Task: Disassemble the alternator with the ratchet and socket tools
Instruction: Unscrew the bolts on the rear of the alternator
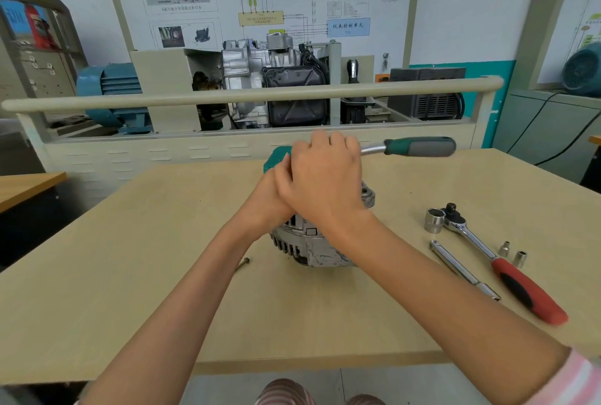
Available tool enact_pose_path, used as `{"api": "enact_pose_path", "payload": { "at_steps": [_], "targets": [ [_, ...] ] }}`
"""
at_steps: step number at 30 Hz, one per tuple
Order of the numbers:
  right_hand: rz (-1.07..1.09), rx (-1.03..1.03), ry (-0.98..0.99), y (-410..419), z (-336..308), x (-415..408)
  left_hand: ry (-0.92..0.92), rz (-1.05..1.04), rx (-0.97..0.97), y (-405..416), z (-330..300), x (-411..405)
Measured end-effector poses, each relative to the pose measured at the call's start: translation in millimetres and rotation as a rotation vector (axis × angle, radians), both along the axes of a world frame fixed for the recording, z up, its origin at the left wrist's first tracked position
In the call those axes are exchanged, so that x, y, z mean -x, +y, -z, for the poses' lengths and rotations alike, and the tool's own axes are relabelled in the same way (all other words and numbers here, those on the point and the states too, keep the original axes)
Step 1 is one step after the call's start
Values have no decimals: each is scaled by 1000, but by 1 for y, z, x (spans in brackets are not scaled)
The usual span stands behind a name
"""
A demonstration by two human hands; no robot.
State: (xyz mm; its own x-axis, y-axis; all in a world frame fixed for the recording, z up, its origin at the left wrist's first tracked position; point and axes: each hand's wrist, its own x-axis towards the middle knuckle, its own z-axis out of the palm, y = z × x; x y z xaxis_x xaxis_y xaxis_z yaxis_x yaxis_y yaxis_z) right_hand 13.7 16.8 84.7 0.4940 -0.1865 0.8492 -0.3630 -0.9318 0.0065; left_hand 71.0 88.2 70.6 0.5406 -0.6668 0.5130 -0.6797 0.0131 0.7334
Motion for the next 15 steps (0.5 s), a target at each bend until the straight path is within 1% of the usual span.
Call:
{"api": "enact_pose_path", "payload": {
  "at_steps": [1,2,5,8,10,11,12,13,14,15],
  "targets": [
    [-32,-40,1,-1,-3,0,13,4,4,0,0,1],
    [-122,-108,6,-4,-6,0,26,15,1,1,0,1],
    [-522,-309,-29,-18,-11,1,63,46,-43,5,1,-2],
    [-914,-563,-32,-24,-15,0,51,82,-76,4,3,-4],
    [-1029,-673,-30,-25,-17,-1,55,70,-61,3,4,-4],
    [-1035,-667,-50,-24,-17,-1,57,64,-53,4,3,-4],
    [-999,-605,-88,-22,-14,-1,52,66,-46,3,3,-4],
    [-896,-491,-113,-20,-11,0,41,65,-43,3,2,-4],
    [-710,-343,-110,-17,-6,-1,23,60,-39,2,2,-3],
    [-448,-183,-86,-13,-2,-2,9,48,-33,2,1,-1]
  ]
}}
